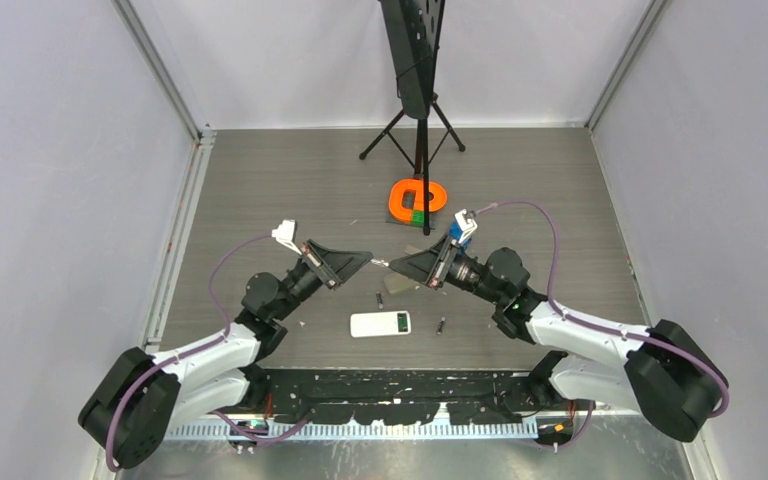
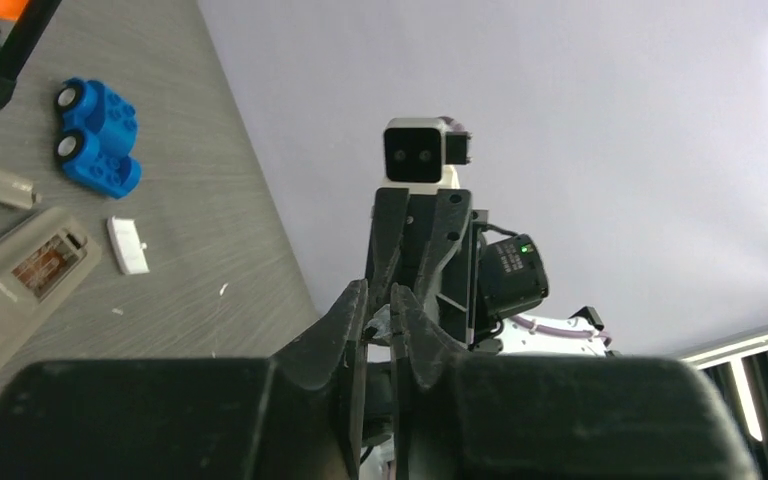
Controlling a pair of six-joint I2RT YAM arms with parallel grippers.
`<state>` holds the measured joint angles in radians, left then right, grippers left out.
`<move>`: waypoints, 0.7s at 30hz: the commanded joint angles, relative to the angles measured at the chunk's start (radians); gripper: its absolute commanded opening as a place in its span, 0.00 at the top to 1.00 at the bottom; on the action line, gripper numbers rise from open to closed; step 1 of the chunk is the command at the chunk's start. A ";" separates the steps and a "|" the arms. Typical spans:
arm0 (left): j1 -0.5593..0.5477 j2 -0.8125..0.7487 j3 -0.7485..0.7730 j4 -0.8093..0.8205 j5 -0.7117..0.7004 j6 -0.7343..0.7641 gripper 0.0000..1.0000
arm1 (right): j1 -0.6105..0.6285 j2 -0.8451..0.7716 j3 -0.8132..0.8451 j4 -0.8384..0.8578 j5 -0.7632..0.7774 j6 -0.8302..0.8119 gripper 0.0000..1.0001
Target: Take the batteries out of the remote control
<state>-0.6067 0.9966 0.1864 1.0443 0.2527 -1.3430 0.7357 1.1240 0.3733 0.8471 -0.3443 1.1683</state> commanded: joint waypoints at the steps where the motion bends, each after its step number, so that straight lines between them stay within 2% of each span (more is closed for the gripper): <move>1: -0.006 -0.024 -0.008 -0.028 -0.010 0.044 0.77 | 0.007 -0.086 0.051 -0.214 0.029 -0.114 1.00; 3: -0.005 -0.060 -0.009 -0.103 -0.020 0.056 0.50 | 0.007 -0.156 0.065 -0.365 0.063 -0.171 1.00; 4: -0.003 -0.081 -0.007 -0.153 -0.022 0.068 0.41 | 0.006 -0.194 0.073 -0.436 0.084 -0.192 1.00; 7: 0.015 -0.172 0.017 -0.376 -0.021 0.113 0.04 | 0.007 -0.301 0.108 -0.684 0.134 -0.274 1.00; 8: 0.021 -0.207 0.037 -0.490 -0.020 0.136 0.01 | 0.006 -0.325 0.122 -0.758 0.144 -0.298 1.00; 12: 0.031 -0.324 0.140 -0.949 -0.074 0.270 0.00 | 0.005 -0.377 0.210 -1.099 0.202 -0.374 1.00; 14: 0.031 -0.345 0.207 -1.209 -0.117 0.352 0.00 | 0.005 -0.366 0.269 -1.241 0.218 -0.416 1.00; 15: 0.032 -0.341 0.233 -1.286 -0.126 0.385 0.00 | 0.005 -0.353 0.300 -1.309 0.224 -0.437 1.00; 17: 0.032 -0.298 0.268 -1.391 -0.120 0.424 0.00 | 0.006 -0.308 0.365 -1.449 0.222 -0.479 1.00; 21: 0.023 -0.158 0.295 -1.440 -0.027 0.463 0.00 | 0.018 -0.202 0.465 -1.613 0.156 -0.539 1.00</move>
<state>-0.5797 0.7242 0.4469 -0.1478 0.1699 -0.9871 0.7391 0.8463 0.7364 -0.4915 -0.1581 0.7341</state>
